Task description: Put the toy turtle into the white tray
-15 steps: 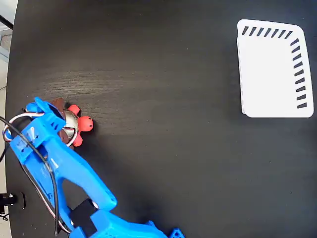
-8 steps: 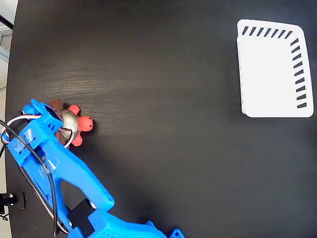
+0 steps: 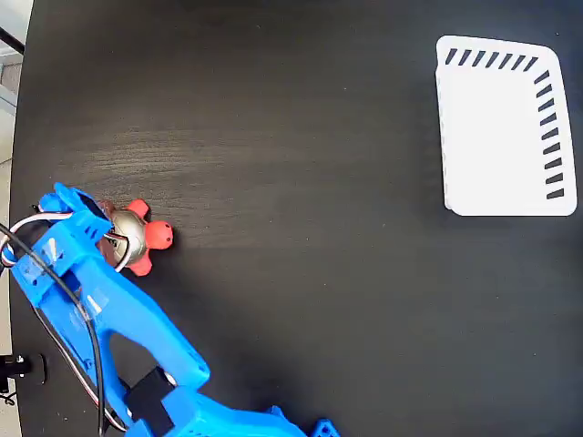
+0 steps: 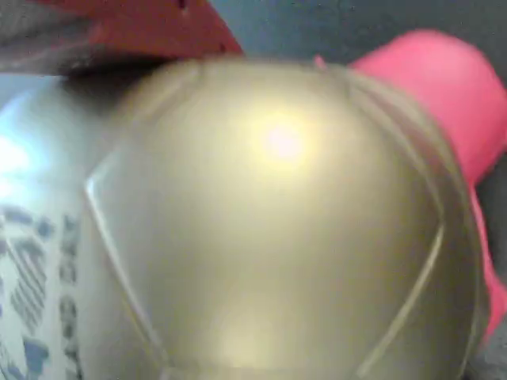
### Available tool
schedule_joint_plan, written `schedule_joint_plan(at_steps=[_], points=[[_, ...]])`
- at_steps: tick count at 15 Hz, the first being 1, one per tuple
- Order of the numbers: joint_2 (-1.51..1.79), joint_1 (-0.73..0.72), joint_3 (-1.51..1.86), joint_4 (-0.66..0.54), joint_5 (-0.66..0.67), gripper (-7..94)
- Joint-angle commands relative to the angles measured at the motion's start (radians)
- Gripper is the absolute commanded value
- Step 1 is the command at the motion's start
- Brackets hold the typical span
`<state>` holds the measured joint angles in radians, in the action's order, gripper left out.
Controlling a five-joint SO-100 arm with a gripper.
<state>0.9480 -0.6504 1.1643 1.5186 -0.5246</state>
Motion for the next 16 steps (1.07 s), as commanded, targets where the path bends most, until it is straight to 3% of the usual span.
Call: schedule_joint_plan(at_steps=[1,5,9,16], points=[[0.123,-0.011,-0.026,0.006,-0.023,0],[0.268,0.025,-0.037,0.072,0.002,0],[0.518,0.091,-0.044,0.181,0.121,0],[0.718,0.569,-0.089,0.279,0.485,0]])
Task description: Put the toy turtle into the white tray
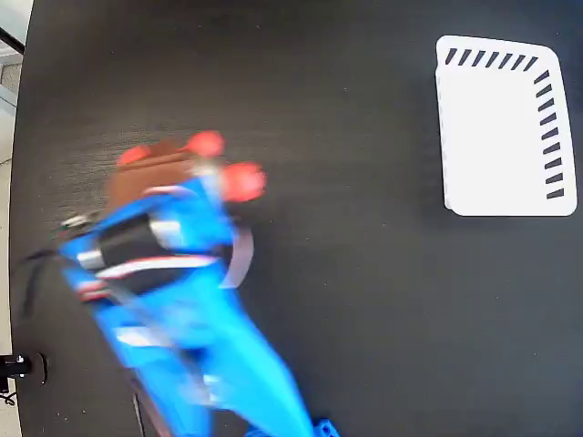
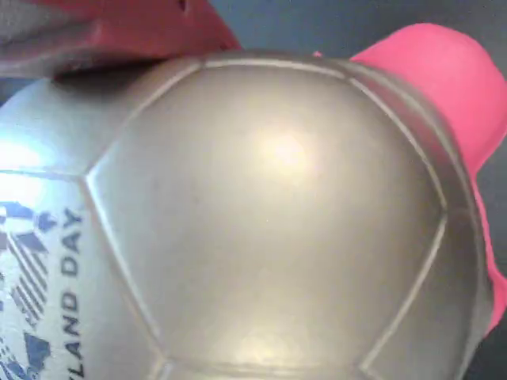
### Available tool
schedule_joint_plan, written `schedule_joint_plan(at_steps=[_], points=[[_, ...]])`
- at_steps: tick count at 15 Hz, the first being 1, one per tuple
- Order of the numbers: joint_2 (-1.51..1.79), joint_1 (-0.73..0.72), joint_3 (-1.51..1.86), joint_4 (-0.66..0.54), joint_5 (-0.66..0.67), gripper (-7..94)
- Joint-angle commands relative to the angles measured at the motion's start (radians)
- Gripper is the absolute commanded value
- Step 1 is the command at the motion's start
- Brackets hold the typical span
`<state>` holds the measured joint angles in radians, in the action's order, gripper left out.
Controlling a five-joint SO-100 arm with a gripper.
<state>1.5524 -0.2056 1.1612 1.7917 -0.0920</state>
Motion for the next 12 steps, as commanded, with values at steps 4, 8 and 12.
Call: schedule_joint_plan(at_steps=[4,8,12], points=[[0.023,0.410,-0.236,0.006,0.190,0],[-0.129,0.618,-0.433,0.006,0.190,0],[-0.388,0.787,-0.647,0.006,0.213,0]])
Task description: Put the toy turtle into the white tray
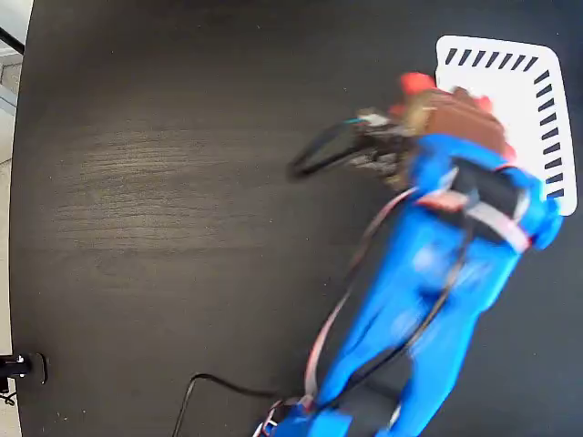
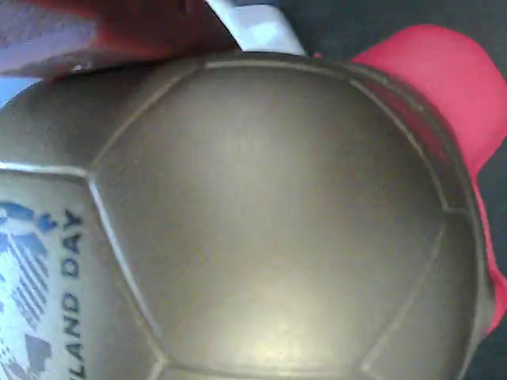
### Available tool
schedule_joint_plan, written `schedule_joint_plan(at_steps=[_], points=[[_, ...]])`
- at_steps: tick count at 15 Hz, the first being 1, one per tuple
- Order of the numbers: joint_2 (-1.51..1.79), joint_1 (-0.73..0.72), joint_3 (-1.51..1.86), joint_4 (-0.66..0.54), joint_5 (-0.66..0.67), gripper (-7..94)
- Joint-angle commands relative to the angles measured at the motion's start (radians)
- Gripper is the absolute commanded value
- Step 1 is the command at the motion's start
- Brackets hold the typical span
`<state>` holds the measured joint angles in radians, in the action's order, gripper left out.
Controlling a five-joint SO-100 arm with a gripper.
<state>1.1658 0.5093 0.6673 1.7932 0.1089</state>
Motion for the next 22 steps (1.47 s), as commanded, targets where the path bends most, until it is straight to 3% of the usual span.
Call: schedule_joint_plan(at_steps=[1,11,14,16,19,22], points=[[-0.055,0.103,-0.201,0.005,0.006,0],[-0.457,0.170,-0.627,0.002,0.008,1],[-0.482,0.170,-0.670,-0.015,0.025,20],[-0.494,0.173,-0.669,-0.015,0.029,40],[-0.515,0.193,-0.664,-0.017,0.029,61],[-0.531,0.207,-0.670,-0.017,0.046,68]])
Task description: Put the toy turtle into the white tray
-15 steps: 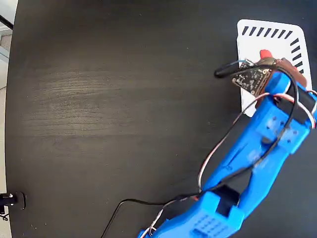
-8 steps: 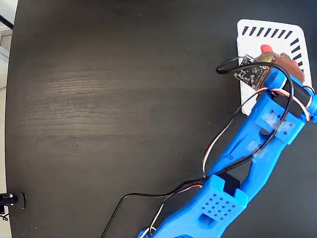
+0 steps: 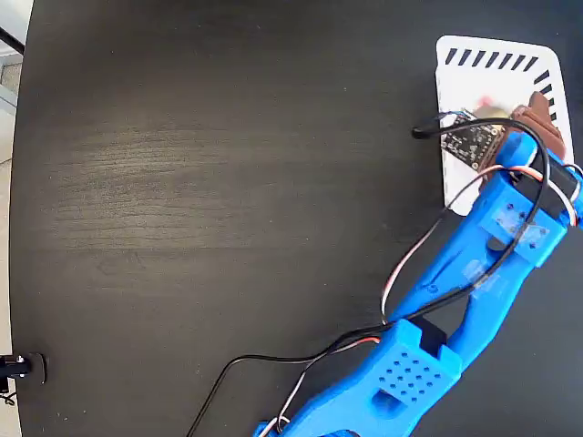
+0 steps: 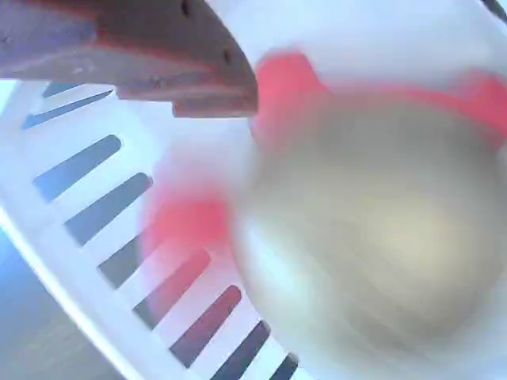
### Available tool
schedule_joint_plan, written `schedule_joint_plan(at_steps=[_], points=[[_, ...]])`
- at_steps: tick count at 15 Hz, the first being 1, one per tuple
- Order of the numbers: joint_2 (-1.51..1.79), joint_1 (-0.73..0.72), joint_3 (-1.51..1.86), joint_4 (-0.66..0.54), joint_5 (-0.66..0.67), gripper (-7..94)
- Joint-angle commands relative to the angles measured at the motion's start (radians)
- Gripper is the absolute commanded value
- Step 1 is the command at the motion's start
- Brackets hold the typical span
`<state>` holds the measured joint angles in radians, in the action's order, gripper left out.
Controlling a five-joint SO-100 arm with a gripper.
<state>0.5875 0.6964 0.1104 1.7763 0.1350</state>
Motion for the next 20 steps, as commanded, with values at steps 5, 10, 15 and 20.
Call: schedule_joint_plan(at_steps=[5,10,15,20], points=[[0.051,0.021,-0.112,0.009,0.026,68],[0.094,0.018,-0.109,0.017,0.031,31],[0.190,-0.017,-0.021,0.018,0.021,0],[0.471,-0.253,0.344,-0.051,-0.127,0]])
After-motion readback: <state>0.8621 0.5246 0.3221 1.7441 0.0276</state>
